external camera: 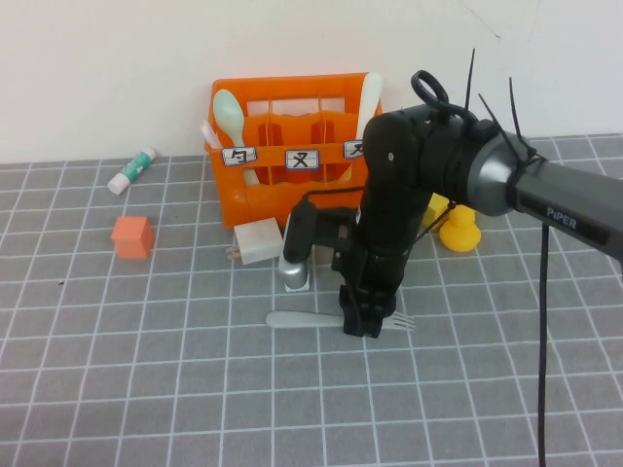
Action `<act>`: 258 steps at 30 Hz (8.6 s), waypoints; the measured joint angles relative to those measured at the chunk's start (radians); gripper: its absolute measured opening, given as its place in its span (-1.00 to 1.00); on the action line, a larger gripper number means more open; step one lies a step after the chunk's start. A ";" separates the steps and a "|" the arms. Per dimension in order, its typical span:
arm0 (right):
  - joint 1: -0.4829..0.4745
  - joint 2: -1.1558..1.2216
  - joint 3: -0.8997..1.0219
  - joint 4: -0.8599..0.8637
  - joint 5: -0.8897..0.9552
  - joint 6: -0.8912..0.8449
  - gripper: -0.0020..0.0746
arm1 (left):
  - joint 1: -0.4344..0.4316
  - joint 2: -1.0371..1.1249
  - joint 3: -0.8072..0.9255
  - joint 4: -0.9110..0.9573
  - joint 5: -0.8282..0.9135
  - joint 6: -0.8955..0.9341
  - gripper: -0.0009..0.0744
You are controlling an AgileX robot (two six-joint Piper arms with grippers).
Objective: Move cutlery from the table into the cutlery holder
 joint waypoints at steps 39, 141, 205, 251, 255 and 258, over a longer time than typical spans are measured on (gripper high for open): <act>0.118 0.034 -0.080 -0.086 0.026 0.002 -0.58 | 0.000 0.000 0.000 0.000 0.000 0.000 -0.98; -0.377 -0.092 -0.060 1.494 -0.013 -0.646 -0.90 | 0.000 0.000 0.000 -0.001 0.000 0.000 -0.98; -0.404 -2.092 1.761 0.525 -1.029 -0.162 -0.95 | 0.000 0.000 0.000 -0.001 0.002 0.000 -0.98; -0.544 -2.289 1.936 -0.427 -0.823 1.069 -0.95 | 0.000 0.000 0.000 -0.001 0.002 -0.002 -0.98; -0.544 -2.289 1.936 -0.427 -0.823 1.070 -0.95 | 0.000 0.000 0.000 -0.001 0.002 -0.002 -0.98; -0.544 -2.289 1.936 -0.427 -0.823 1.070 -0.95 | 0.000 0.000 0.000 -0.001 0.002 -0.002 -0.98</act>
